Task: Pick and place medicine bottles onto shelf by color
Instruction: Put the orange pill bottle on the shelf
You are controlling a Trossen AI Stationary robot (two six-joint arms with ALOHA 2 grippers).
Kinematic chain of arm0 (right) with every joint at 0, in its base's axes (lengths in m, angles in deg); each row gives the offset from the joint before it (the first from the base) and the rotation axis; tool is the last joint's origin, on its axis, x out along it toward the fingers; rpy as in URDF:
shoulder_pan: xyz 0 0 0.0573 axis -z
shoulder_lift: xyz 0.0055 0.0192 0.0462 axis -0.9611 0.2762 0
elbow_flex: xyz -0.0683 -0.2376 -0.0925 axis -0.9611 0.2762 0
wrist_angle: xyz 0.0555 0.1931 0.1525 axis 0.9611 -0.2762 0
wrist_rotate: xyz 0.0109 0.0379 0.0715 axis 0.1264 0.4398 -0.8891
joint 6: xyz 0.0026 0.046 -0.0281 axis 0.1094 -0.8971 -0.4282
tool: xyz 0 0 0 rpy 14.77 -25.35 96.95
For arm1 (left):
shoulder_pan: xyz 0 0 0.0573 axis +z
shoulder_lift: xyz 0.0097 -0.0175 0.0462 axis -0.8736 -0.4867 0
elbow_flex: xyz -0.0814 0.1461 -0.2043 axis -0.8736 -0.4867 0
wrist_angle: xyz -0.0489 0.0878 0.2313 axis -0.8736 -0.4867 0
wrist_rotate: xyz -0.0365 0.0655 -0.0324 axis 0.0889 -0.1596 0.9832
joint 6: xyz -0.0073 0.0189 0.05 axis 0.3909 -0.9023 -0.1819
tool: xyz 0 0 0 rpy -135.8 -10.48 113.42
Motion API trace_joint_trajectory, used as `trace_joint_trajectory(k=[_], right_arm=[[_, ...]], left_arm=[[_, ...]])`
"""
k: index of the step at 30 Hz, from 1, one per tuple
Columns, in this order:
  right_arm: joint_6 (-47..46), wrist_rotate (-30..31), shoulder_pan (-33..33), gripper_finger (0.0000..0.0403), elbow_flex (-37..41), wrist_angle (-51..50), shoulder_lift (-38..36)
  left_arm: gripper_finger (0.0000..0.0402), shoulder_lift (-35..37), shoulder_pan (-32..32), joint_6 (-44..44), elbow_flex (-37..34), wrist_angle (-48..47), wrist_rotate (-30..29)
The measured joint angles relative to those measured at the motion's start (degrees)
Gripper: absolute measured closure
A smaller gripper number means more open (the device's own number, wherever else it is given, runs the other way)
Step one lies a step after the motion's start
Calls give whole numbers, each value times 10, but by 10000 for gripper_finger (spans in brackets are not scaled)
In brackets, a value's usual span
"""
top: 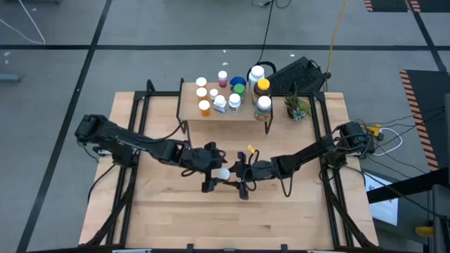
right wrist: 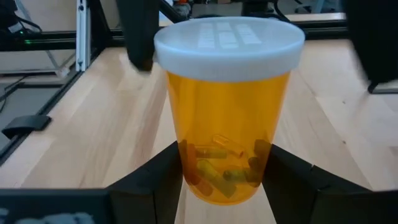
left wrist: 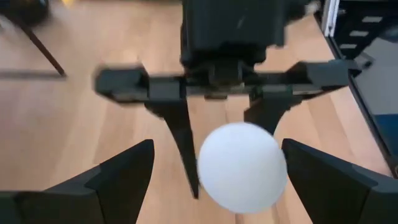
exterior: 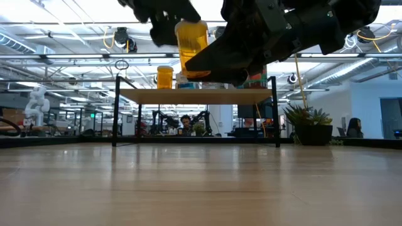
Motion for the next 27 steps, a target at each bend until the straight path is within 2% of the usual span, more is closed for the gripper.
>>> trace_joint_trajectory(k=[4, 10, 27], right_arm=[[-1, -1, 0, 218, 0, 7, 0], [-1, -1, 1, 218, 0, 4, 0], [-3, 1, 3, 218, 0, -2, 0]], left_arm=[[48, -19, 10, 9, -1, 8, 41], [53, -25, 10, 8, -1, 0, 32], [192, -19, 9, -9, -1, 3, 39]])
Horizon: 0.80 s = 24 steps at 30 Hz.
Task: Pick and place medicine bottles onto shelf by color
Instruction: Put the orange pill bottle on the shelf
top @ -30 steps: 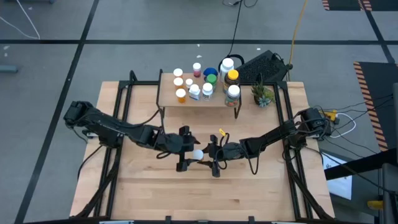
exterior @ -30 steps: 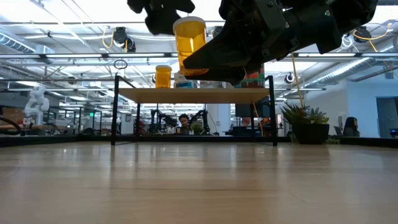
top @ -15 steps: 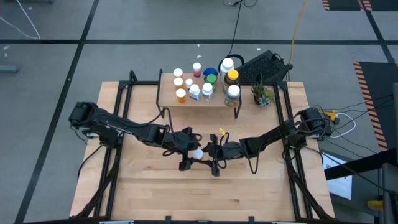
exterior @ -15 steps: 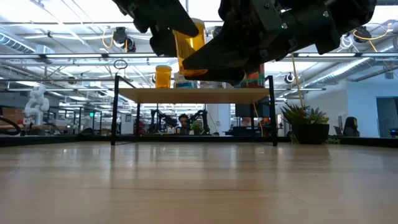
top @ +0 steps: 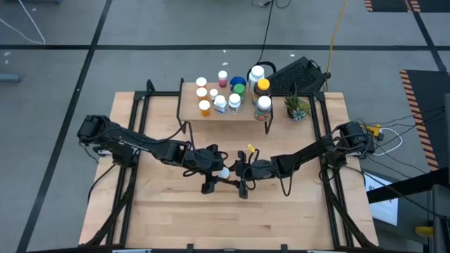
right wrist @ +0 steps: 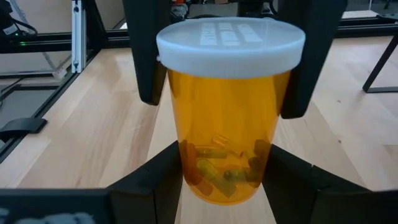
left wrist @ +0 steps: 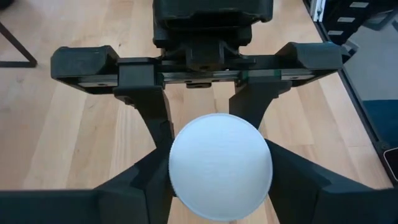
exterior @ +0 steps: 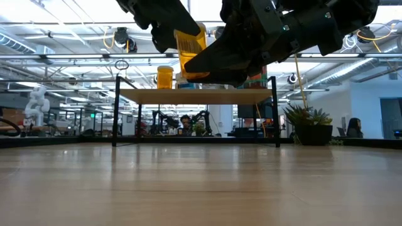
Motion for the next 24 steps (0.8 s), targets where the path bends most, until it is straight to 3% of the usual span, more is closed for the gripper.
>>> trace_joint_trajectory(k=[6, 12, 19, 24], right_arm=[[2, 0, 0, 207, 0, 0, 0], [9, -1, 1, 158, 0, 3, 0], [8, -3, 2, 113, 0, -17, 0], [7, -3, 2, 102, 0, -17, 0]], left_arm=[[181, 0, 0, 1, 0, 0, 0], [169, 16, 4, 7, 0, -27, -12], [194, 82, 27, 22, 0, -116, -26], [176, 138, 47, 22, 0, -183, -39]])
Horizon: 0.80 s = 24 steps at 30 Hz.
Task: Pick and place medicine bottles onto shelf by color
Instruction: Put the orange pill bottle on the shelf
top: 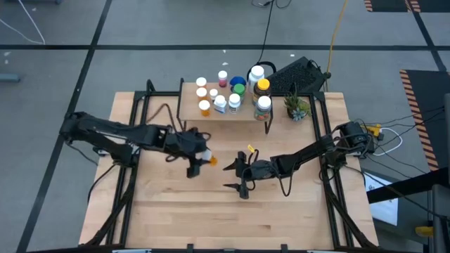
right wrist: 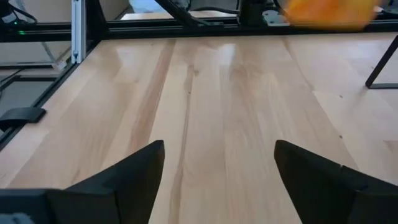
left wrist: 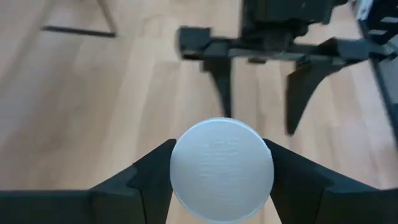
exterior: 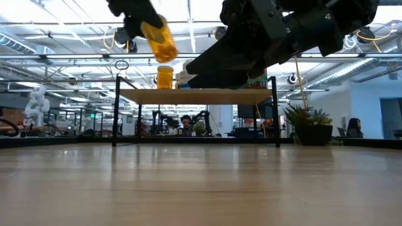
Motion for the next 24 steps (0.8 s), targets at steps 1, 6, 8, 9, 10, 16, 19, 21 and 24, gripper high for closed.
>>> trace_joint_trajectory(k=[1, 6, 8, 9, 10, 16, 19, 21, 24], right_arm=[[0, 0, 0, 101, 0, 0, 0], [0, 0, 0, 101, 0, 1, 0], [0, 1, 2, 101, 0, 5, 0], [0, 1, 3, 101, 0, 6, 0], [0, 1, 5, 101, 0, 6, 0], [-7, 2, 9, 101, 0, 2, 0], [-6, 1, 8, 101, 0, 2, 0], [-5, 1, 8, 101, 0, 0, 0], [-5, 1, 8, 101, 0, 0, 0]], left_arm=[[173, 11, 7, -2, 2, -19, -6], [183, 40, 56, 15, 69, -183, -43], [192, 41, 75, 12, 105, -246, -55], [195, 40, 85, 5, 121, -265, -58], [197, 38, 95, -6, 138, -267, -59], [185, 26, 170, -63, 183, -284, -60], [180, 21, 209, -88, 184, -295, -60], [183, 11, 234, -102, 185, -293, -60], [189, -7, 268, -118, 184, -295, -59]])
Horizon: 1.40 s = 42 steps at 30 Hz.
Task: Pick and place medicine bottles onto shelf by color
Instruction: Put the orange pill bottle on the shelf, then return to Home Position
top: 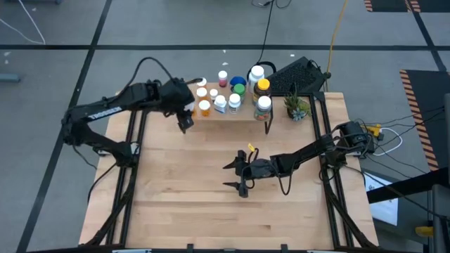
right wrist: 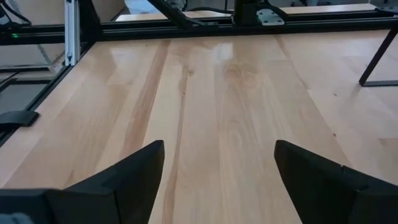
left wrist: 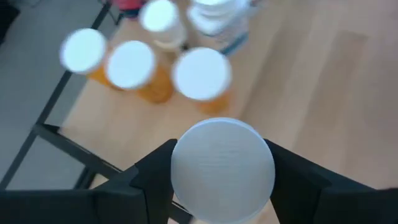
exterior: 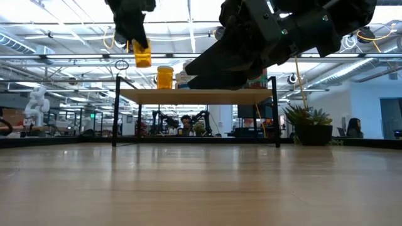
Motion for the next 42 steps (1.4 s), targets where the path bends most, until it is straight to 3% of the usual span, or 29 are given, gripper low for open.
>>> trace_joint_trajectory(k=[18, 42], right_arm=[[5, 0, 5, 101, 0, -26, 0], [5, 0, 8, 101, 0, -41, 0]], left_arm=[[185, -85, 117, -54, 0, 2, 27], [93, -81, 132, -50, 0, 39, 57]])
